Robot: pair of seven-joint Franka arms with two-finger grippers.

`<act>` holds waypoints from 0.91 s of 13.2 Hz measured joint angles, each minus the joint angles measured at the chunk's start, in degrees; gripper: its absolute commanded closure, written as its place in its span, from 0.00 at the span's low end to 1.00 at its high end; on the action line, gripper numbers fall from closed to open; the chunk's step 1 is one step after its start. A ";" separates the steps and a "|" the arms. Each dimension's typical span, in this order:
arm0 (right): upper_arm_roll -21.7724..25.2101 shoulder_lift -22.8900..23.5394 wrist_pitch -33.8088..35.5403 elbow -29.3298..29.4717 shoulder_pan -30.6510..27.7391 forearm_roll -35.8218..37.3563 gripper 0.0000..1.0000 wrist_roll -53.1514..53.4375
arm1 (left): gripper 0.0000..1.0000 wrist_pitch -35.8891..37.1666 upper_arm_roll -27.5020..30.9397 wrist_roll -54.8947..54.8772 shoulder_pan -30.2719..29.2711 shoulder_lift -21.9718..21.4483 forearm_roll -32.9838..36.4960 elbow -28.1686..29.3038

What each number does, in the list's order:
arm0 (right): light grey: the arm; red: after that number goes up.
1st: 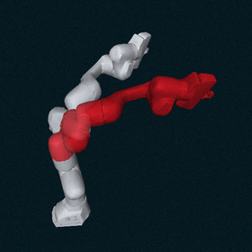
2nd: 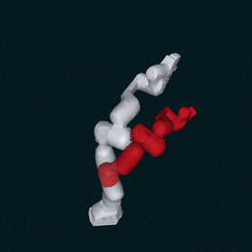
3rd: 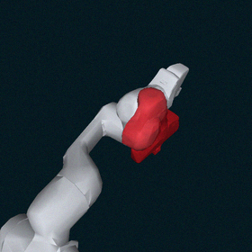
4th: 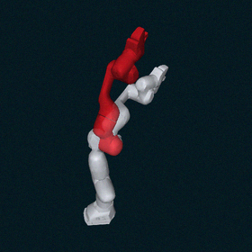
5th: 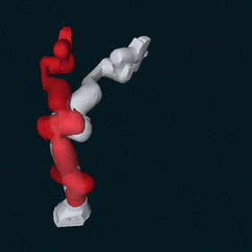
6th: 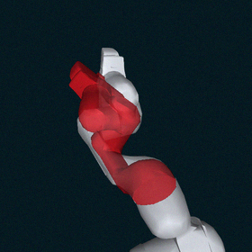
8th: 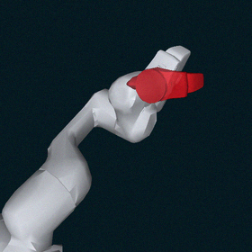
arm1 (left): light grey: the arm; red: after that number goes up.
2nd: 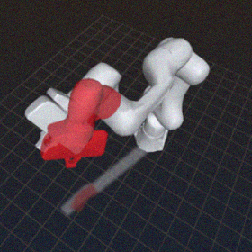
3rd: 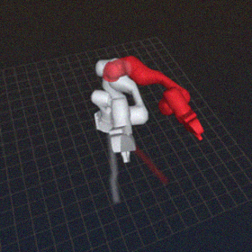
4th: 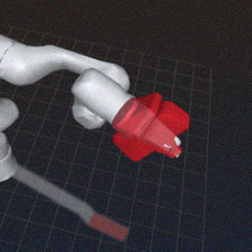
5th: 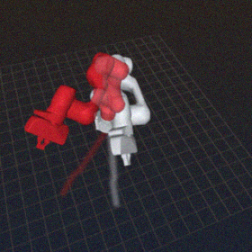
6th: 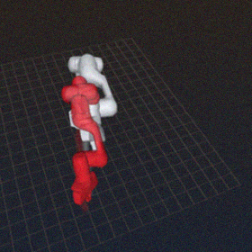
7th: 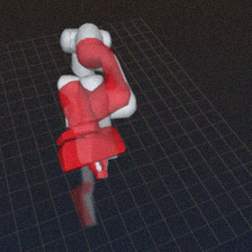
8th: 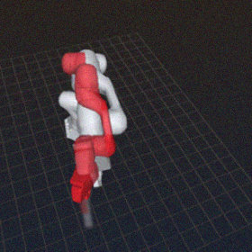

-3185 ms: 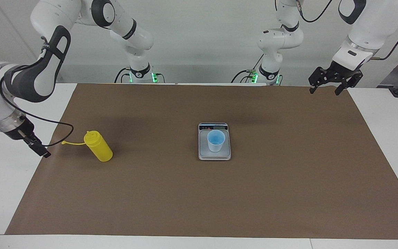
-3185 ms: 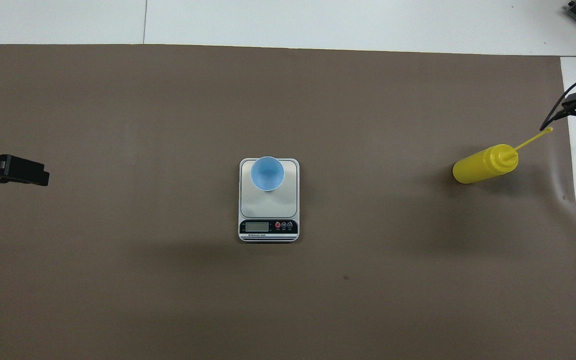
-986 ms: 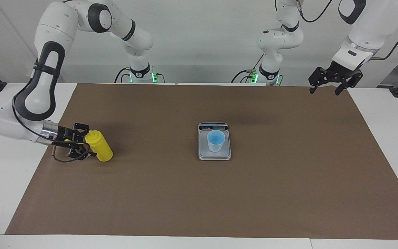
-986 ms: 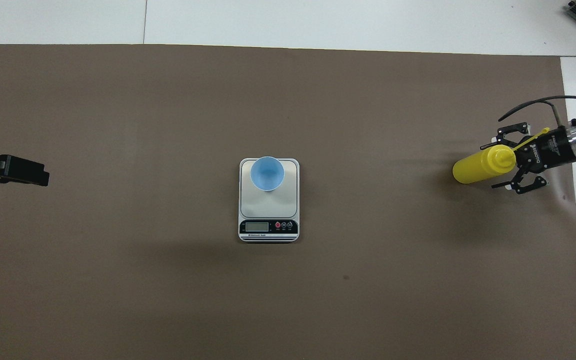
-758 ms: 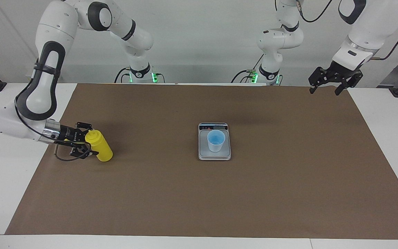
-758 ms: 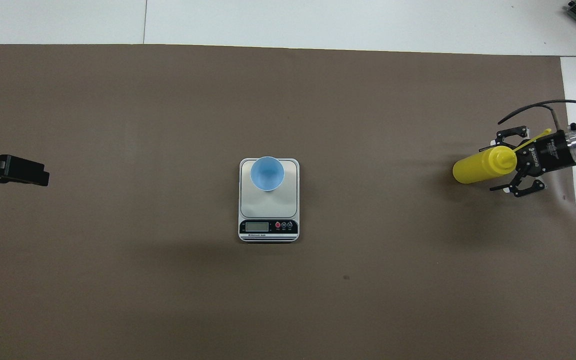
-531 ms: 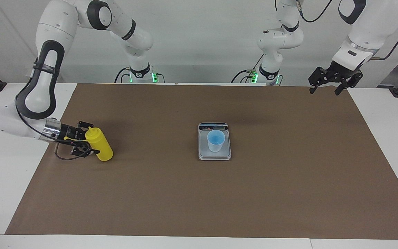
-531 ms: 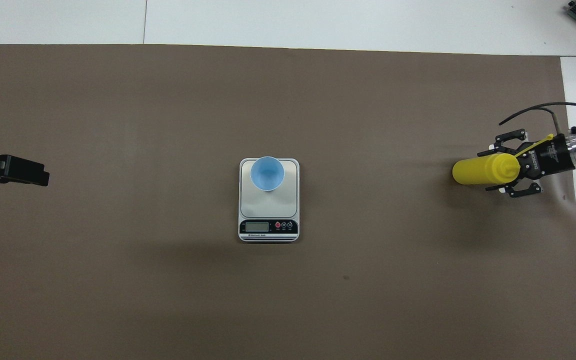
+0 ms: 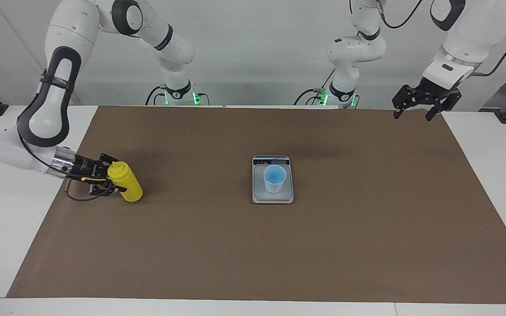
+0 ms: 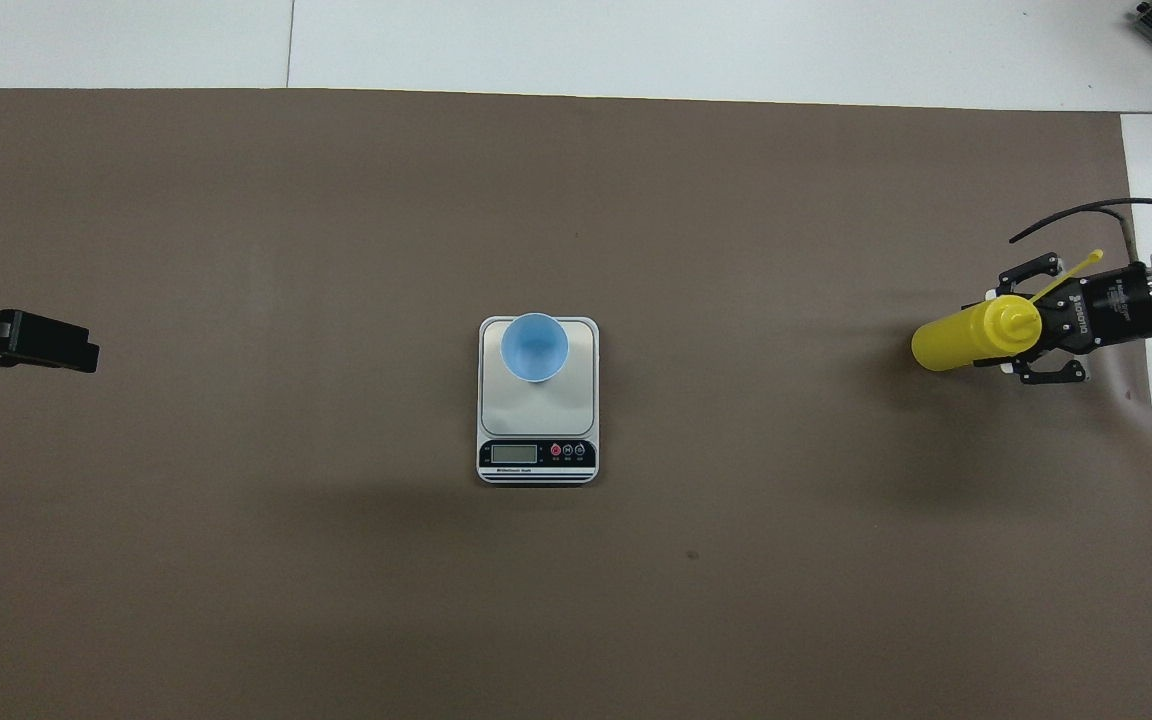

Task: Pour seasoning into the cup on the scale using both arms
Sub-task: 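Grasp and lift the yellow bottle with the right gripper, then carry the bottle over the cup and tip it nozzle down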

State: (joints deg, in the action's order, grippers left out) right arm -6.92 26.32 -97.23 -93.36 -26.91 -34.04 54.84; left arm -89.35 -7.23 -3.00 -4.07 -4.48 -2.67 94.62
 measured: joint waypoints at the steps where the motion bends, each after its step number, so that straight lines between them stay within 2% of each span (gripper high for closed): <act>1: -0.05 -1.43 -0.98 0.11 1.09 0.00 1.00 1.73 | 0.00 0.00 0.00 0.00 0.00 0.00 0.00 0.00; 4: -0.11 -5.61 -3.04 0.31 6.78 1.60 1.00 9.28 | 0.00 0.00 0.00 0.00 0.00 0.00 0.00 0.00; 6: -0.21 -7.64 -5.06 0.65 12.10 7.25 1.00 15.52 | 0.00 0.00 0.00 0.00 0.00 0.00 0.00 0.00; 12: -0.34 -8.68 -8.60 3.44 25.52 20.64 1.00 31.06 | 0.00 0.00 0.00 0.00 0.00 0.00 0.00 0.00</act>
State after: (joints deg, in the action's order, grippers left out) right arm -7.26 17.64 -105.84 -89.92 -1.39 -13.40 85.90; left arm -89.35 -7.23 -3.00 -4.07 -4.49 -2.67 94.62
